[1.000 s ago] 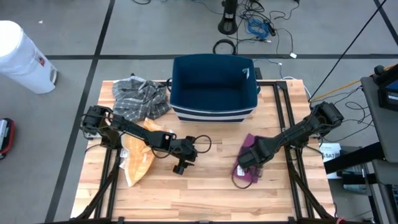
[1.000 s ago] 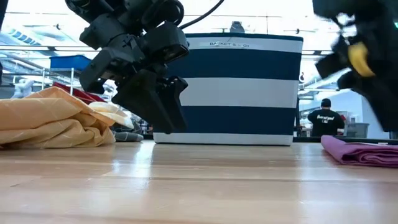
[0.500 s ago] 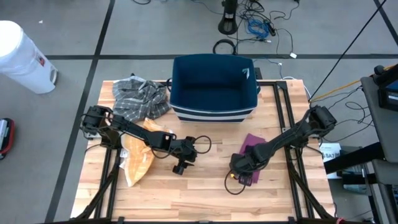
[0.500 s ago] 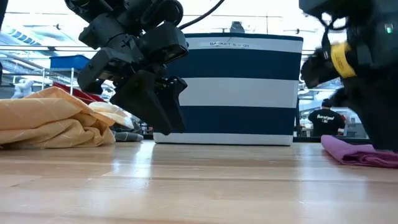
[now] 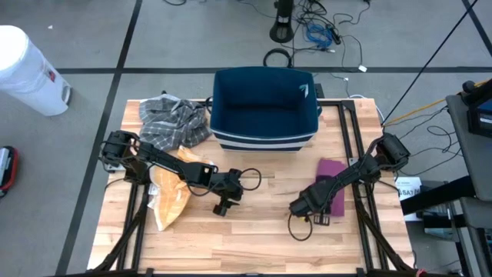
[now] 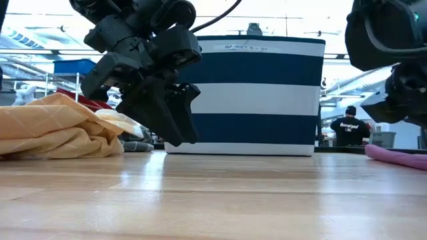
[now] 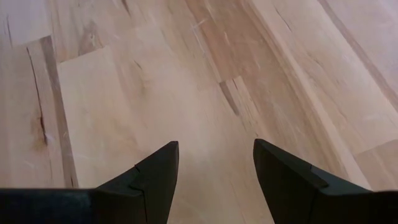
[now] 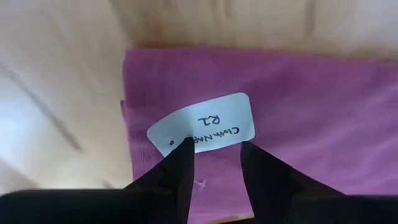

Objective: Fold towel
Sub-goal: Move the purple towel to the right of the table, then fold the yellow towel

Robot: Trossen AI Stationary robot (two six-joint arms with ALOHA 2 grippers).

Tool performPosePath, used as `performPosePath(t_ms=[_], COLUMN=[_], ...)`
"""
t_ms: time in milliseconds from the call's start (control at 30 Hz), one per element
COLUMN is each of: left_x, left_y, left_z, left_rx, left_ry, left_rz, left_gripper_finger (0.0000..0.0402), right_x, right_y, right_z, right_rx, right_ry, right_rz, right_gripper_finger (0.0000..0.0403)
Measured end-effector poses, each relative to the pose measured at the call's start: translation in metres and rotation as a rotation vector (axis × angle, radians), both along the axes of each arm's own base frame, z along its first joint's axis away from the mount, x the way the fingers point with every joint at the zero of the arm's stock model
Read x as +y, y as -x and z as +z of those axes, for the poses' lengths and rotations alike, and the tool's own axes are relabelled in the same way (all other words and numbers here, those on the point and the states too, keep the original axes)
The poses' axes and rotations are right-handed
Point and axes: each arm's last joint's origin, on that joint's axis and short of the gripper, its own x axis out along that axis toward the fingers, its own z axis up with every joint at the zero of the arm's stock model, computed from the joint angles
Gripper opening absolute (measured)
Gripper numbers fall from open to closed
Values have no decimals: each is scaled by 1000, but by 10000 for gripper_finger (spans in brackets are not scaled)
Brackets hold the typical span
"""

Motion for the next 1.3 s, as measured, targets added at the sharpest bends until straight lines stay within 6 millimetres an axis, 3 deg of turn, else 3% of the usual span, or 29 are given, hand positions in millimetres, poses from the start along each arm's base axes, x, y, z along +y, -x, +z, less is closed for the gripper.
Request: performPosePath(t_ms=[233, 500, 600, 733, 1000, 1167, 1300], left_x=[2, 2, 4, 7, 8, 7, -1], left_y=[0, -1, 0, 7, 53, 77, 81], left_z=[0, 0, 5, 28, 73, 68, 52], left_rx=[-3, -7, -24, -79, -6, 166, 235], left_ry=[-4, -23, -61, -82, -139, -257, -285], left_rz=[4, 20, 52, 82, 206, 307, 308], left_gripper_finger=[213, 213, 213, 213, 213, 213, 213], right_x=[-7, -8, -3, 5, 22, 25, 24], right_y=[9, 12, 1, -22, -72, -89, -98], right_z=[5, 14, 26, 43, 60, 64, 68], right_rx=[86, 140, 35, -163, -649, -830, -925], right_ry=[98, 139, 174, 213, 142, 171, 242], right_rz=[78, 31, 18, 29, 121, 186, 224], right_gripper_finger=[121, 121, 121, 121, 121, 121, 121])
